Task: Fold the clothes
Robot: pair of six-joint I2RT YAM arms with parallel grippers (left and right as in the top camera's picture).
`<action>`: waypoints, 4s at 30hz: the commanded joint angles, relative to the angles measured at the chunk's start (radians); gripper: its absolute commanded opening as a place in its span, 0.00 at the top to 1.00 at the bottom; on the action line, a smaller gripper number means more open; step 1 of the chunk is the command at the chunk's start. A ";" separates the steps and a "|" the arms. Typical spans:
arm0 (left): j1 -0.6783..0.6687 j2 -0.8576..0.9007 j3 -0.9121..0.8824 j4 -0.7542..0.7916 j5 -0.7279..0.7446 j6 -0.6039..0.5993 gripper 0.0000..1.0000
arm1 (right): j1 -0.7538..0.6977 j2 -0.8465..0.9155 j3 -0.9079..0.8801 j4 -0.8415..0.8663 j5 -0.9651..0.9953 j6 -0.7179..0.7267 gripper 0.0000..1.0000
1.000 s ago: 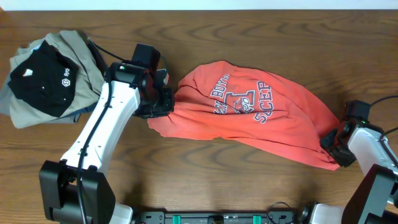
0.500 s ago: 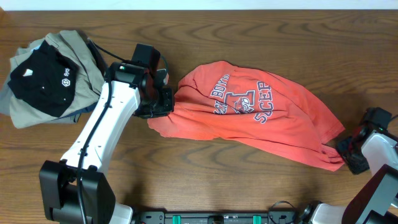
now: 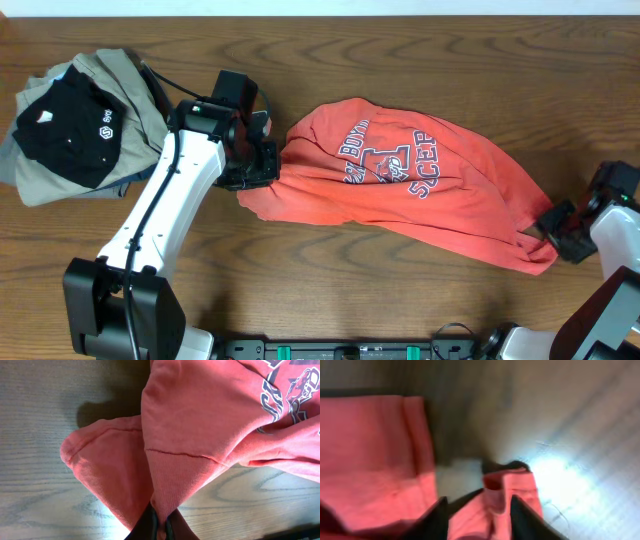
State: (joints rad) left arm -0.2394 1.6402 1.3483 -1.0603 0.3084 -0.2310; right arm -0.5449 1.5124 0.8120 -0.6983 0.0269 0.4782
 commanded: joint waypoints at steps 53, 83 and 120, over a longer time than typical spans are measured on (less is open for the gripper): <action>0.166 -0.145 0.317 -0.037 0.071 0.006 0.94 | -0.004 -0.062 0.805 -0.580 -0.063 -0.191 0.99; 0.255 -0.193 0.562 0.121 0.193 0.000 0.94 | 0.093 0.148 1.481 -0.766 -0.159 -0.307 0.99; 0.245 0.232 0.985 -0.225 0.230 0.135 0.94 | 0.101 0.468 1.557 -0.631 0.133 -0.233 0.99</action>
State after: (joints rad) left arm 0.0288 1.8420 2.4016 -1.2152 0.5243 -0.1925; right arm -0.4412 1.9366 2.4580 -1.2915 -0.0196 0.2871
